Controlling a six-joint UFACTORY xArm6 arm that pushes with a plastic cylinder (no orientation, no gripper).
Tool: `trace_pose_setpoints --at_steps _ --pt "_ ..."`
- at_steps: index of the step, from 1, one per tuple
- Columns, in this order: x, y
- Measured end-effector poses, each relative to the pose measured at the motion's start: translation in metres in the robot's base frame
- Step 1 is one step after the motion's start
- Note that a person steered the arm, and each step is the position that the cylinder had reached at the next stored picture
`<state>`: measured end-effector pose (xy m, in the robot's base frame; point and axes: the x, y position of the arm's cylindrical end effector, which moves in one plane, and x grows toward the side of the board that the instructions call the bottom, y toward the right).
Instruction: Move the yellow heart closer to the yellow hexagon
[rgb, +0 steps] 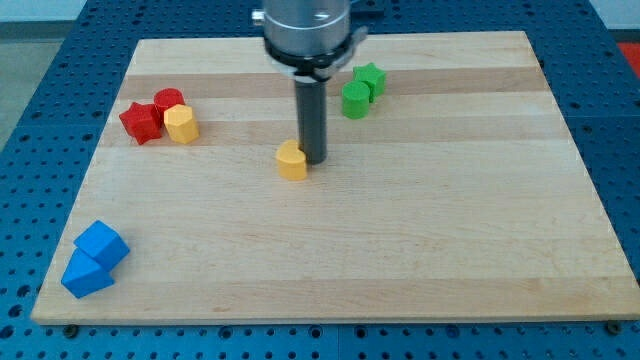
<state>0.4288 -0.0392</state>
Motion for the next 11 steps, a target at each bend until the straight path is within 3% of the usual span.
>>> trace_pose_setpoints --at_steps 1,3,4,8,11 --pt "0.001 -0.031" --pt "0.015 0.029" --pt "0.043 0.024" --pt "0.042 -0.043" --pt "0.008 -0.068"
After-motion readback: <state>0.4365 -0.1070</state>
